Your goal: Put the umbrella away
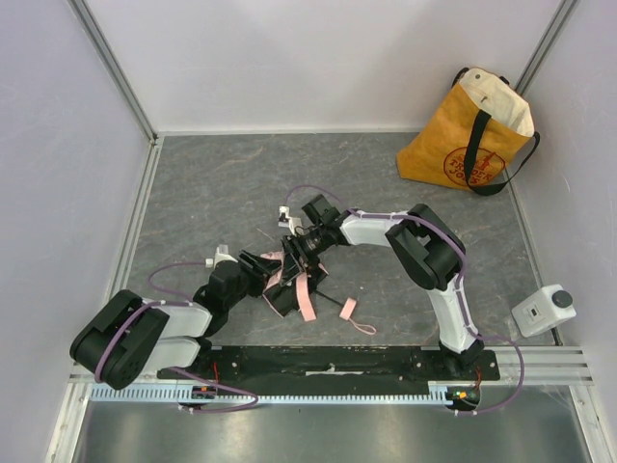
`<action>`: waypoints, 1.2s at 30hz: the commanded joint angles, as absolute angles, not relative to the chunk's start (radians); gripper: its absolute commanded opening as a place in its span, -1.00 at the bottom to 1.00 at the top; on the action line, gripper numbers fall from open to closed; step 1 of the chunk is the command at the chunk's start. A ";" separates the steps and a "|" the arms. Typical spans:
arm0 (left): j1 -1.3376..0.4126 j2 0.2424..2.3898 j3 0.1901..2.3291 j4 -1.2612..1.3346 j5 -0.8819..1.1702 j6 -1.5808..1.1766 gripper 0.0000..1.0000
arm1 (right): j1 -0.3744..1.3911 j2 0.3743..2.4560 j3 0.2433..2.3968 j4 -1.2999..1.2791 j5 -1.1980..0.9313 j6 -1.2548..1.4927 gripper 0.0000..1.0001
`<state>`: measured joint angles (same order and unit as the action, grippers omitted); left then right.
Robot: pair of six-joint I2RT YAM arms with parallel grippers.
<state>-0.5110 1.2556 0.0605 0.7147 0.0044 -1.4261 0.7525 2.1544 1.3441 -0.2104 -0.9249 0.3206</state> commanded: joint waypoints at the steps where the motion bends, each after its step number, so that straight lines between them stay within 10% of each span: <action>1: -0.523 1.272 0.012 0.729 -0.084 -1.336 -0.97 | 0.765 2.088 1.312 -0.290 -0.658 0.311 0.51; 5: -0.531 1.267 0.005 0.749 -0.120 -1.339 -0.97 | 0.765 1.981 1.299 -0.285 -0.534 0.276 0.96; 27: -0.545 1.124 0.135 0.287 -0.091 -1.468 -0.97 | 1.044 1.819 1.186 -0.084 -0.197 0.009 0.89; 36: -0.543 1.114 0.181 0.134 -0.038 -1.618 -0.96 | 1.253 1.877 1.089 0.018 0.285 -0.049 0.70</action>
<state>-0.5392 1.1145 0.1684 0.2951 -0.0689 -1.5135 1.1580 1.8217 1.1378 -0.0509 0.0494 -0.0273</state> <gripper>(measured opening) 0.530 0.881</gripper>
